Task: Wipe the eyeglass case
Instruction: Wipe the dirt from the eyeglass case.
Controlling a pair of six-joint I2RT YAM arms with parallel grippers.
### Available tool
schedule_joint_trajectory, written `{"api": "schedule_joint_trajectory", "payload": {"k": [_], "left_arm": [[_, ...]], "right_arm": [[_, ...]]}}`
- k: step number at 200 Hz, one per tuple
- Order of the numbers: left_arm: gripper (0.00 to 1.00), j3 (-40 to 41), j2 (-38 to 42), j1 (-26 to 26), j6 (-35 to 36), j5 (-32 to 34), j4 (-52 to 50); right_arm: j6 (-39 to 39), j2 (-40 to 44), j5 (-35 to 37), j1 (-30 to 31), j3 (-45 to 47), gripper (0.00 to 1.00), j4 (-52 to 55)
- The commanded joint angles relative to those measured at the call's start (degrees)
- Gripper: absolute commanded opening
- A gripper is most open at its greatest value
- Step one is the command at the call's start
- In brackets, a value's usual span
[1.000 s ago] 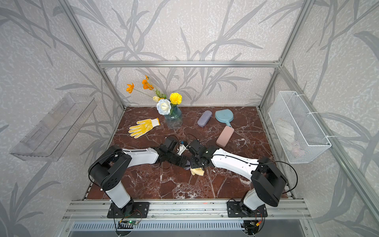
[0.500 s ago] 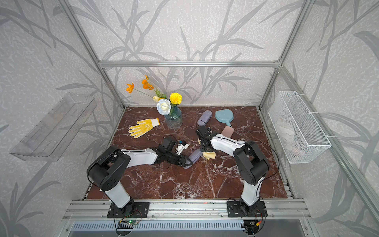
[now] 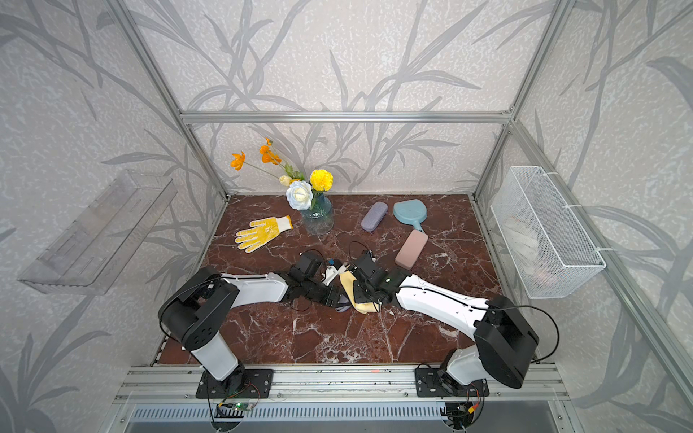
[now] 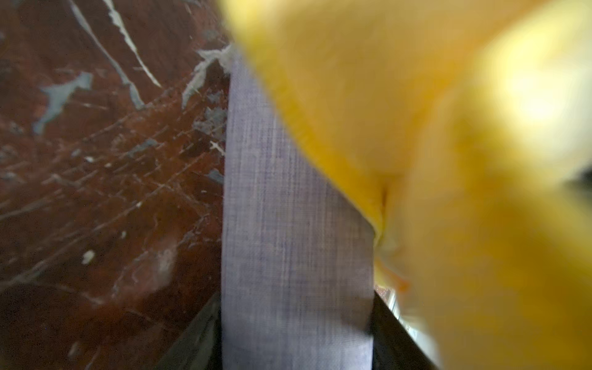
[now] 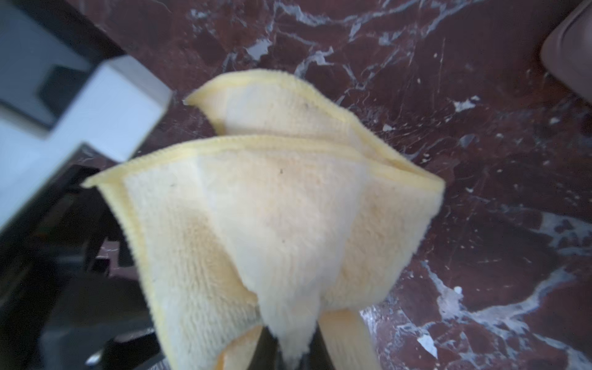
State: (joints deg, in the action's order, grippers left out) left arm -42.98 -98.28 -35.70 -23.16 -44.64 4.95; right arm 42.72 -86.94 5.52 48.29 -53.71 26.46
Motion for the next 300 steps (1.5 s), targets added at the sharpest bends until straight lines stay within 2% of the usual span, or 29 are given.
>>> {"api": "schedule_joint_trajectory", "payload": {"k": [1,18,30,47,60,87,112,137,156,183,197,212,234,263,300], "left_arm": [[0.00,1.94,0.45,-0.08,-0.40,-0.32,-2.86],[0.00,2.45,0.46,-0.12,-0.83,-0.49,-2.08],[0.00,2.55,0.54,-0.07,-0.82,-0.52,-1.95],[0.00,2.56,0.69,-0.22,-0.21,0.05,-2.97],[0.00,2.51,1.09,-0.17,0.70,1.25,-4.62],[0.00,2.04,2.08,-0.48,3.58,5.38,-7.78],[0.00,2.88,3.89,-1.58,5.19,11.13,-7.82],[0.00,4.40,5.68,-2.73,5.71,13.36,-5.99],[0.00,4.66,5.79,-3.37,6.10,13.83,-5.61],[0.00,5.19,5.95,-4.22,6.54,14.69,-5.18],[0.00,5.52,6.38,-5.05,7.29,16.39,-5.11],[0.00,5.53,7.10,-6.68,8.75,19.81,-5.56],[0.00,5.08,8.88,-12.47,14.14,29.82,-7.78],[0.00,4.35,8.50,-16.76,15.70,40.15,-9.51],[0.00,7.69,11.57,-19.59,15.34,46.63,-6.21]], "right_arm": [[1.70,-4.50,-0.95,-4.58,-0.27,0.00,-4.10],[-1.00,-8.40,-0.24,-10.59,-1.54,0.00,-4.87],[-3.85,-10.52,3.66,-13.47,-4.46,0.00,-2.88],[-8.12,-12.69,8.69,-15.01,-8.44,0.00,0.35],[-10.47,-11.25,9.46,-14.90,-9.75,0.00,1.99],[-12.04,-4.39,2.75,-11.48,-10.39,0.00,6.77],[-6.19,-0.63,-5.49,-7.46,-7.02,0.00,6.49],[4.34,-0.99,-16.34,-6.90,-1.71,0.00,-3.69],[4.78,-5.11,-18.97,-7.91,-1.88,0.00,-5.39],[-1.82,-9.20,-14.07,-15.49,-2.64,0.00,-1.85],[-8.54,-10.52,-5.04,-18.02,-6.54,0.00,4.00],[-14.09,-10.45,2.48,-18.13,-11.00,0.00,8.84],[-16.17,-6.63,1.02,-17.34,-13.79,0.00,11.27],[-8.60,-3.52,-10.64,-13.73,-12.30,0.00,9.87],[7.81,-4.48,-23.27,-8.32,-2.45,0.00,-5.15]]}}
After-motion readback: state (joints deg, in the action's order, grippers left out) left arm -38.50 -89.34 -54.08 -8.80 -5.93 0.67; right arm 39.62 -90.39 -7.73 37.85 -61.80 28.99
